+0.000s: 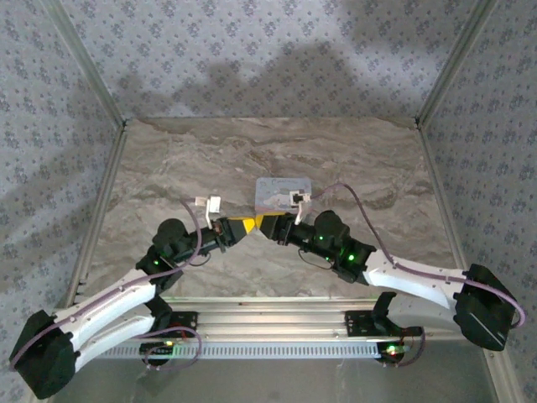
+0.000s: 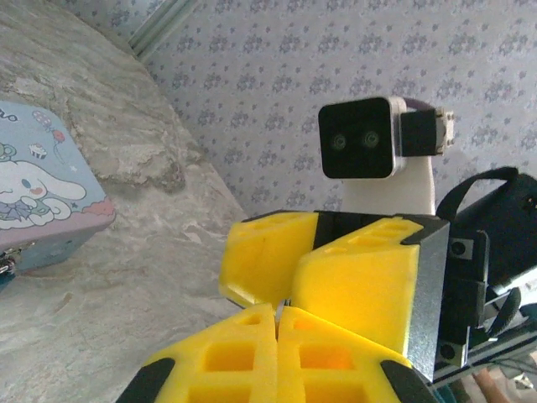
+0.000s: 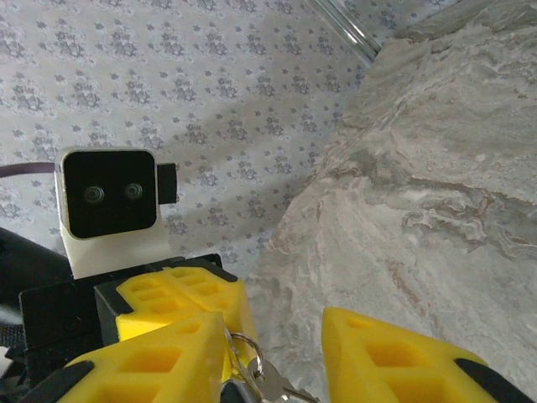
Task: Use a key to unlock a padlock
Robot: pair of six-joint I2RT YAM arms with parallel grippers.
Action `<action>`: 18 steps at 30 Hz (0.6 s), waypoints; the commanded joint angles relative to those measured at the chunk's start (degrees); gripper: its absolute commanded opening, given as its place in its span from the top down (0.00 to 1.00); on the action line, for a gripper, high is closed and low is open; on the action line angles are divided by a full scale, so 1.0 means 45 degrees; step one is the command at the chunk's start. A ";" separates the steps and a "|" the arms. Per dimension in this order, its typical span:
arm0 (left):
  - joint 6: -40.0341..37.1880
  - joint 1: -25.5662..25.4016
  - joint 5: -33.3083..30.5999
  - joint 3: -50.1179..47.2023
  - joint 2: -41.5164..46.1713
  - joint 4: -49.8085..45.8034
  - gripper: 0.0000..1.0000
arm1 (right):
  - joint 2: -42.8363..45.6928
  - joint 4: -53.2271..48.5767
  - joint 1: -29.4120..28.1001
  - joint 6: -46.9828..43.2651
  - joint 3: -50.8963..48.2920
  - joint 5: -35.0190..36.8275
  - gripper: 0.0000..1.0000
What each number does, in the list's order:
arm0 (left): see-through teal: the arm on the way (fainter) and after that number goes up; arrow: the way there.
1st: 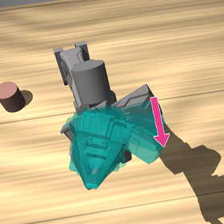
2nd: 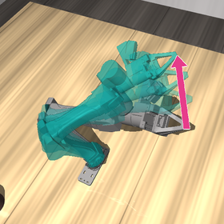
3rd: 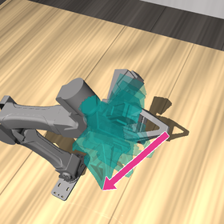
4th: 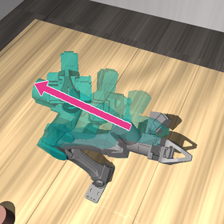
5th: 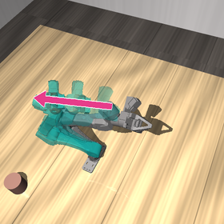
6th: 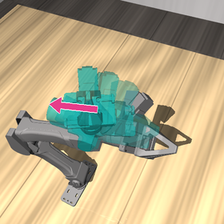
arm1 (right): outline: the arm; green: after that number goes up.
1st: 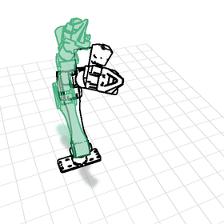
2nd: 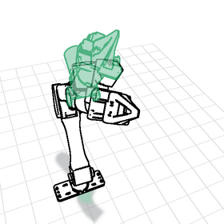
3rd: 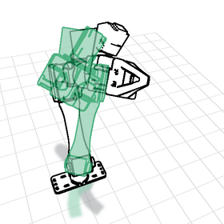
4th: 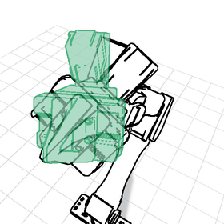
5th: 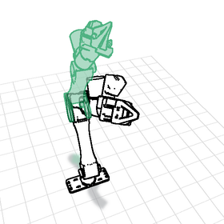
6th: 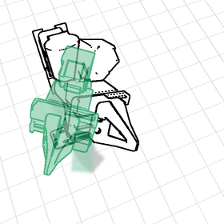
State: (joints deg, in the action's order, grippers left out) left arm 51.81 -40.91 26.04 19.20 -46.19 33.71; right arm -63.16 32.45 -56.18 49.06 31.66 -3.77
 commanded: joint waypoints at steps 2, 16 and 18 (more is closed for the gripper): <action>0.0351 0.0045 -0.0357 0.0030 0.0324 0.0536 1.00 | -0.0023 0.1041 -0.0188 0.0394 0.0240 0.0194 0.63; 0.0811 0.0064 -0.0630 -0.0198 0.0389 0.1141 1.00 | -0.0731 0.1989 -0.0641 0.0615 0.0601 -0.0002 0.99; 0.0810 0.0055 -0.0611 -0.0315 0.0481 0.1104 1.00 | -0.0658 0.1968 -0.0640 0.0429 0.0613 0.0007 1.00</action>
State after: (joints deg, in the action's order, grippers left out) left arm 55.22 -40.51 22.87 18.24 -44.97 36.53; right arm -65.91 39.13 -58.06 52.07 32.29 -3.18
